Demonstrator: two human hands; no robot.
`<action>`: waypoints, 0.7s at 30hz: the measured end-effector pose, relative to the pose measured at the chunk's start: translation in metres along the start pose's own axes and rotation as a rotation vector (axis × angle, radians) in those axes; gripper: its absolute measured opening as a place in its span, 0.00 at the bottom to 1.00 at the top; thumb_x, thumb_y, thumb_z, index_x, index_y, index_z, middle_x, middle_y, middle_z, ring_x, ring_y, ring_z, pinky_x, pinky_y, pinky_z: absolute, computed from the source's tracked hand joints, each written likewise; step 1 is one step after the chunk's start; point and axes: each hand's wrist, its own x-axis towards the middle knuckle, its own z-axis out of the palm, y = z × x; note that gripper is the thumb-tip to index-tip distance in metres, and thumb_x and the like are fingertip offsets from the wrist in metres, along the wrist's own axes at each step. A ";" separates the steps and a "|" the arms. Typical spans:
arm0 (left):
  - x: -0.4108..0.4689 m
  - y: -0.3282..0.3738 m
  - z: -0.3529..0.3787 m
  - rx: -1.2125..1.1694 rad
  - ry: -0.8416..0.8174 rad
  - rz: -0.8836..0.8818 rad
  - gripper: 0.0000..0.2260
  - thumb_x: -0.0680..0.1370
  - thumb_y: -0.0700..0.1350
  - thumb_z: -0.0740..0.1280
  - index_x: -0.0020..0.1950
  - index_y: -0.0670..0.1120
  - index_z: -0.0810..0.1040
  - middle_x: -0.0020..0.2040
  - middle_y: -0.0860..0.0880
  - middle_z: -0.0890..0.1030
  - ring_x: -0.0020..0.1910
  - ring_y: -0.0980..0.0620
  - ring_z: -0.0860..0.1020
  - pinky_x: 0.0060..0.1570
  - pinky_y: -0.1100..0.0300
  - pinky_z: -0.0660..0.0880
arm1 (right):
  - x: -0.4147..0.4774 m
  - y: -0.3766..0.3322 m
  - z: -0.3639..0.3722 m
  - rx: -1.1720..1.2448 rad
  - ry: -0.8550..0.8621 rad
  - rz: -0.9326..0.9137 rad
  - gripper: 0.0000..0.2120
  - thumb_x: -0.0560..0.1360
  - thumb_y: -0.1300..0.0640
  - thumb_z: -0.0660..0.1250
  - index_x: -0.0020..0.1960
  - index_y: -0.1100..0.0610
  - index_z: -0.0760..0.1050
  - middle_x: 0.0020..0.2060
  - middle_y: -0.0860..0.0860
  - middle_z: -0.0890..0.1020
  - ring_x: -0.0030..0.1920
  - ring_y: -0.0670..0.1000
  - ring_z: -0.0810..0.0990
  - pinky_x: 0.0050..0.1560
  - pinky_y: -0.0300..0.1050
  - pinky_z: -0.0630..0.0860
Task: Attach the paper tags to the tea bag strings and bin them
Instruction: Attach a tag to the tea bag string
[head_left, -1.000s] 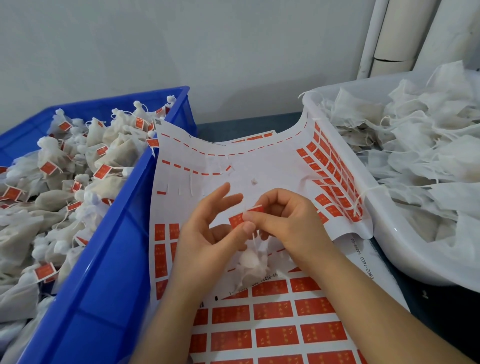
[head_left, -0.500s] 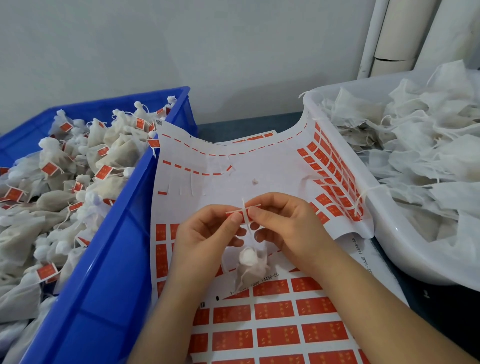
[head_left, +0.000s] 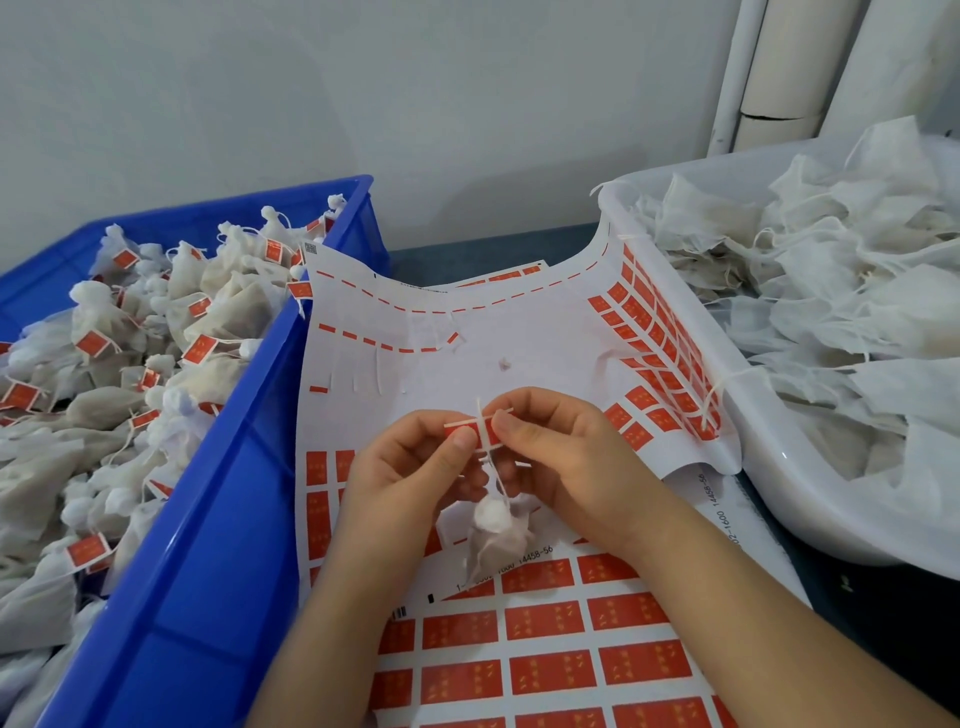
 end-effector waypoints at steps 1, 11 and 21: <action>0.000 0.000 0.000 -0.007 -0.004 -0.004 0.09 0.63 0.56 0.68 0.40 0.55 0.83 0.37 0.50 0.83 0.36 0.52 0.82 0.37 0.64 0.78 | 0.000 -0.001 0.000 0.035 -0.020 0.000 0.07 0.73 0.54 0.65 0.41 0.49 0.82 0.35 0.49 0.80 0.35 0.47 0.76 0.38 0.39 0.75; -0.001 0.002 -0.001 -0.068 -0.001 -0.037 0.12 0.64 0.54 0.68 0.44 0.56 0.85 0.42 0.49 0.84 0.41 0.49 0.83 0.38 0.63 0.78 | 0.000 0.000 -0.004 0.038 -0.036 -0.091 0.10 0.66 0.50 0.68 0.44 0.49 0.84 0.33 0.48 0.81 0.30 0.46 0.74 0.35 0.37 0.75; 0.000 0.002 0.000 -0.075 0.054 -0.012 0.12 0.60 0.54 0.70 0.42 0.57 0.85 0.39 0.49 0.84 0.35 0.51 0.82 0.34 0.64 0.77 | 0.002 0.001 -0.005 -0.023 0.018 -0.115 0.10 0.59 0.45 0.73 0.37 0.48 0.82 0.31 0.47 0.81 0.30 0.46 0.75 0.36 0.40 0.76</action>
